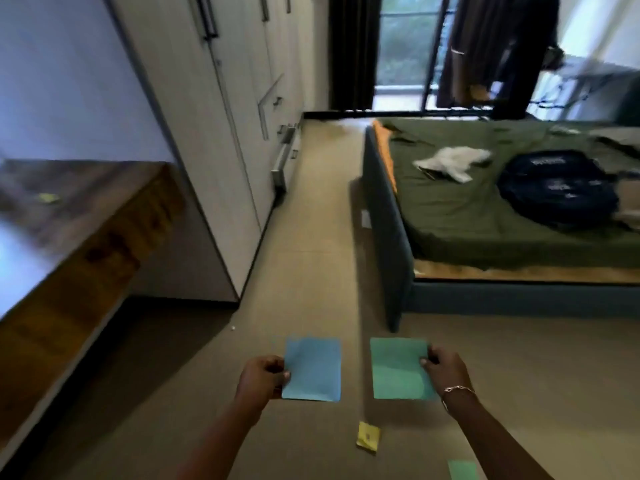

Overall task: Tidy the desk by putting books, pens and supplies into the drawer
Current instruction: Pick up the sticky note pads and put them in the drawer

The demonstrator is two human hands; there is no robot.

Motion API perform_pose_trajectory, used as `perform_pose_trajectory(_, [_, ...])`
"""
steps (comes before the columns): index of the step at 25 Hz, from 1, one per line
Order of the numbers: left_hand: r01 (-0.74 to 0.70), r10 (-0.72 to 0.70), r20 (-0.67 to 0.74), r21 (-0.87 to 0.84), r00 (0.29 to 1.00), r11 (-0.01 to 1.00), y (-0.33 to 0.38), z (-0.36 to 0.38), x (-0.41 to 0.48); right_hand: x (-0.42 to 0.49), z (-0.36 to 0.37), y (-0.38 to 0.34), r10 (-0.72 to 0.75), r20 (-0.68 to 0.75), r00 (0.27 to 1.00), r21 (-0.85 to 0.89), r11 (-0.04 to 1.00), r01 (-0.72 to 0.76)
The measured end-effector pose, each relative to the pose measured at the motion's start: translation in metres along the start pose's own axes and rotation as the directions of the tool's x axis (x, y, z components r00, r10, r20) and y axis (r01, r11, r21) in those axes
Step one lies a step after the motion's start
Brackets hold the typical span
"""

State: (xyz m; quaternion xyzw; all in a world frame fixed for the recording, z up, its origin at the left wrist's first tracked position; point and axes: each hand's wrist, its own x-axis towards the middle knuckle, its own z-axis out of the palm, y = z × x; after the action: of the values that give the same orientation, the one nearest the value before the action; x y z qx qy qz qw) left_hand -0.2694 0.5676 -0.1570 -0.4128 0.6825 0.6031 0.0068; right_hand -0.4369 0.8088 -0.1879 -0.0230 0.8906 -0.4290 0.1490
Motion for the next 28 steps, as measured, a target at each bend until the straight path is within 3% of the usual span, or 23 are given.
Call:
perform_pose_trajectory(2, [0.021, -0.031, -0.144, -0.068, 0.989, 0.997, -0.010, -0.055, -0.031, -0.012, 0.034, -0.046, -0.116, 0.141, 0.983, -0.020, 0.993, 0.120])
perform_pose_trajectory(6, [-0.001, -0.068, -0.422, -0.163, 0.904, 0.987, -0.043, -0.162, -0.096, -0.056, 0.117, -0.135, -0.307, 0.382, 0.872, -0.026, 0.939, 0.342])
perform_pose_trajectory(10, [-0.080, -0.149, -0.676, -0.294, 0.722, 0.952, -0.101, -0.277, -0.178, -0.143, 0.219, -0.226, -0.421, 0.599, 0.681, 0.048, 0.868, 0.495])
perform_pose_trajectory(15, [-0.178, -0.328, -0.844, -0.433, 0.425, 0.883, -0.191, -0.400, -0.295, -0.292, 0.346, -0.317, -0.488, 0.789, 0.374, 0.223, 0.794, 0.566])
perform_pose_trajectory(18, [-0.118, -0.406, -0.888, -0.436, 0.214, 0.892, -0.240, -0.452, -0.376, -0.395, 0.421, -0.352, -0.453, 0.874, 0.174, 0.303, 0.789, 0.534])
perform_pose_trajectory(22, [-0.026, -0.510, -0.860, -0.510, 0.023, 0.860, -0.307, -0.494, -0.462, -0.511, 0.484, -0.363, -0.353, 0.935, -0.030, 0.316, 0.794, 0.519])
perform_pose_trajectory(25, [0.125, -0.550, -0.826, -0.563, -0.121, 0.817, -0.343, -0.493, -0.504, -0.573, 0.515, -0.352, -0.290, 0.951, -0.110, 0.299, 0.761, 0.576])
perform_pose_trajectory(28, [0.254, -0.580, -0.784, -0.621, -0.222, 0.742, -0.369, -0.488, -0.528, -0.619, 0.527, -0.344, -0.337, 0.930, -0.149, 0.344, 0.647, 0.680])
